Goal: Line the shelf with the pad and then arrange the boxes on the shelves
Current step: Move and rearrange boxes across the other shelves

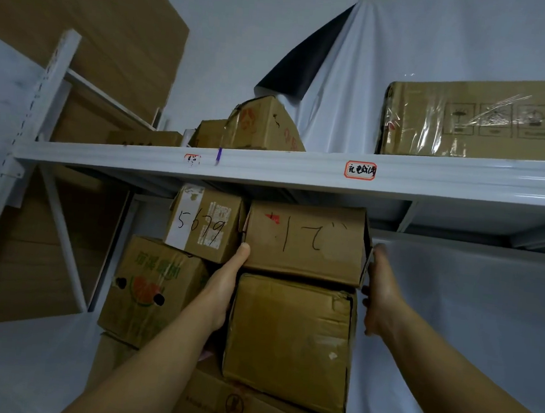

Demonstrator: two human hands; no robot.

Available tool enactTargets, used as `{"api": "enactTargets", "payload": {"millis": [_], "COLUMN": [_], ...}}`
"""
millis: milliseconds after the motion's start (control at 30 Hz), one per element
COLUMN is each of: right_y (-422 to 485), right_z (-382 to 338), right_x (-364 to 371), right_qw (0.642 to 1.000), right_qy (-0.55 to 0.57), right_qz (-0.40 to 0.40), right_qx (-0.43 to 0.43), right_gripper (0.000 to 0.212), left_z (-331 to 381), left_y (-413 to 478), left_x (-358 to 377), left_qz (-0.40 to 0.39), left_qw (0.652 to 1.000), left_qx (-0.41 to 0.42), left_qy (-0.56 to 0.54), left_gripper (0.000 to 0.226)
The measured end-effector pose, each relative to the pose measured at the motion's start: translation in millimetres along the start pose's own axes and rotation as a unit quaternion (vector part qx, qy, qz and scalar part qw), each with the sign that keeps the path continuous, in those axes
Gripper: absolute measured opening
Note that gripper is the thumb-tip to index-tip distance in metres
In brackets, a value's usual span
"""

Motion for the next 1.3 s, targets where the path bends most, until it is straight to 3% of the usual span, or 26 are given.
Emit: {"api": "enactTargets", "payload": {"millis": [200, 300, 433, 600, 733, 833, 1067, 1167, 1233, 1300], "right_y": [17.8, 23.4, 18.4, 4.0, -18.4, -33.1, -75.4, -88.5, -95.7, -100.4], "right_z": [4.9, 2.4, -6.3, -9.5, -25.6, -38.4, -53.1, -51.4, -50.8, -50.1], "right_x": [-1.7, -13.2, -25.7, -41.1, -55.9, -65.3, -92.0, -106.5, -112.1, -113.0], "right_qw": [0.999, 0.996, 0.995, 0.998, 0.993, 0.993, 0.992, 0.988, 0.986, 0.985], "right_qy": [0.03, 0.025, 0.017, 0.046, 0.088, 0.083, 0.063, 0.085, 0.094, 0.105], "right_qz": [0.014, 0.022, 0.039, 0.045, 0.063, 0.055, 0.092, 0.115, 0.126, 0.128], "right_qx": [-0.029, -0.083, -0.093, -0.026, 0.053, 0.068, 0.061, 0.055, 0.048, 0.043], "right_gripper": [0.047, 0.047, 0.049, 0.036, 0.075, 0.081, 0.047, 0.043, 0.042, 0.042], "left_z": [11.1, 20.0, 30.8, 39.8, 41.5, 37.7, 20.9, 18.1, 18.6, 23.0], "left_y": [2.0, -7.8, -22.9, -46.4, -68.5, -84.7, -109.8, -123.5, -123.2, -114.5], "left_x": [9.7, 15.6, 22.9, 27.4, 35.0, 42.6, 65.9, 77.3, 77.6, 68.5], "left_qz": [-0.008, -0.018, -0.006, -0.01, -0.045, -0.074, -0.117, -0.148, -0.113, -0.014], "left_qw": [0.996, 0.987, 0.967, 0.964, 0.962, 0.96, 0.954, 0.953, 0.956, 0.952], "left_qx": [0.044, 0.09, 0.149, 0.174, 0.174, 0.181, 0.179, 0.183, 0.195, 0.226], "left_qy": [0.077, 0.129, 0.207, 0.2, 0.204, 0.202, 0.21, 0.191, 0.189, 0.207], "left_gripper": [0.054, 0.049, 0.044, 0.04, 0.043, 0.04, 0.042, 0.027, 0.024, 0.028]}}
Point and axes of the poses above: each hand's wrist, its own y-axis towards the middle knuckle, its own x-axis out of the palm, z = x × y, the point moved 6 cm from there along y, towards the middle knuckle, and after that the axes turned 14 degrees about -x, right-handed, at the moved point
